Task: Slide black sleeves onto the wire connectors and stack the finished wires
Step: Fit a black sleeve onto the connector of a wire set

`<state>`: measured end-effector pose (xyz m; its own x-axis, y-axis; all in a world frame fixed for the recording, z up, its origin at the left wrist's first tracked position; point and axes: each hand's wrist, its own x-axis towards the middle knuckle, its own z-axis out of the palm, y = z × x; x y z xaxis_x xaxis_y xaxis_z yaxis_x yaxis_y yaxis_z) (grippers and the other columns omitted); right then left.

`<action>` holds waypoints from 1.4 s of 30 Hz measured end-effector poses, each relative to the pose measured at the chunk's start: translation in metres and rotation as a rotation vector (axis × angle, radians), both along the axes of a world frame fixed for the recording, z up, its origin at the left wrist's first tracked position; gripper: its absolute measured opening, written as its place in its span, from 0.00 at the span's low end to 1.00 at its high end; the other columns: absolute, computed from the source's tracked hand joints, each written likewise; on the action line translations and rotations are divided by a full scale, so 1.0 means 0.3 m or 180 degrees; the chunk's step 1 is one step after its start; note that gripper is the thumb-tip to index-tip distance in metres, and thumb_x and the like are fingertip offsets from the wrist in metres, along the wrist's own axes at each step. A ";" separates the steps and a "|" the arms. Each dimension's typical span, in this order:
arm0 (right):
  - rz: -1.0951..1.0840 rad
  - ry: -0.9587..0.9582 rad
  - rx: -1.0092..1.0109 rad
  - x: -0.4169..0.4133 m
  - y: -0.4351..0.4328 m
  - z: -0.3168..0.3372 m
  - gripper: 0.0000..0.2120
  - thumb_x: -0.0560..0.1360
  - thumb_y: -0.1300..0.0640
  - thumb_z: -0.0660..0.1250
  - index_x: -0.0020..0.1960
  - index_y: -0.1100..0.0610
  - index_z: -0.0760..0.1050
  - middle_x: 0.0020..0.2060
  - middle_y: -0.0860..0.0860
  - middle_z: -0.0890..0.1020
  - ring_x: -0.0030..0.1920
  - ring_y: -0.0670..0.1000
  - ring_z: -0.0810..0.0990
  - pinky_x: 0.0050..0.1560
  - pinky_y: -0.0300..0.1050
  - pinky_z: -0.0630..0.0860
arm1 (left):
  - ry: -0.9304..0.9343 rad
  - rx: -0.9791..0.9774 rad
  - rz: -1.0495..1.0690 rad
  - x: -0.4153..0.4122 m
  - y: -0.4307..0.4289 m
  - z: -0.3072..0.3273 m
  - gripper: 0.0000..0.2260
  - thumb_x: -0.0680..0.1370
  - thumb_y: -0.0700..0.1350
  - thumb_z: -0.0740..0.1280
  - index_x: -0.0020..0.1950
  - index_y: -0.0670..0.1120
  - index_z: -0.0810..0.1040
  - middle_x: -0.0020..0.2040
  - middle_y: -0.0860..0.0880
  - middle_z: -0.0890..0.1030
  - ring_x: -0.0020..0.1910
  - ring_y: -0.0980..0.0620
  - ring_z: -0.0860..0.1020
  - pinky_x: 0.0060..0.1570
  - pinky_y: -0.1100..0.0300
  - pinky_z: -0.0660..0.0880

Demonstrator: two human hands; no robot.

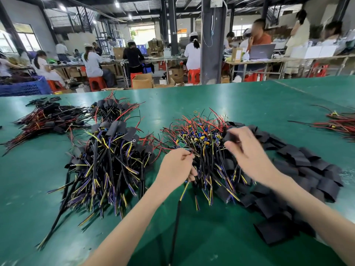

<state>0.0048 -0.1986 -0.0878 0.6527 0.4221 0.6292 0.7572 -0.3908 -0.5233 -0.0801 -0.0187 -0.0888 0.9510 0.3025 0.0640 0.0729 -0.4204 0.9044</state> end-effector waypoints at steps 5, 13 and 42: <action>0.1200 0.0001 -0.0653 -0.137 0.090 -0.039 0.16 0.76 0.55 0.61 0.63 0.56 0.69 0.47 0.43 0.76 0.46 0.44 0.72 0.52 0.27 0.64 | -0.0223 0.0540 -0.0155 -0.007 -0.008 -0.024 0.14 0.79 0.37 0.57 0.38 0.49 0.74 0.17 0.52 0.71 0.15 0.57 0.68 0.19 0.66 0.65; 0.0752 0.0304 -0.0916 -0.072 0.077 -0.091 0.13 0.80 0.47 0.55 0.62 0.50 0.63 0.32 0.48 0.74 0.35 0.47 0.69 0.39 0.42 0.66 | -0.0338 -0.0416 0.0335 -0.009 0.066 0.033 0.11 0.78 0.34 0.57 0.41 0.39 0.78 0.21 0.52 0.74 0.17 0.54 0.68 0.18 0.67 0.62; 0.0218 -0.0459 -0.0917 -0.064 0.033 -0.005 0.15 0.74 0.61 0.67 0.59 0.65 0.75 0.53 0.58 0.78 0.54 0.61 0.74 0.57 0.56 0.70 | -0.1113 0.0862 -0.0180 -0.044 0.056 0.009 0.06 0.75 0.41 0.68 0.38 0.46 0.82 0.25 0.55 0.71 0.25 0.59 0.63 0.28 0.69 0.60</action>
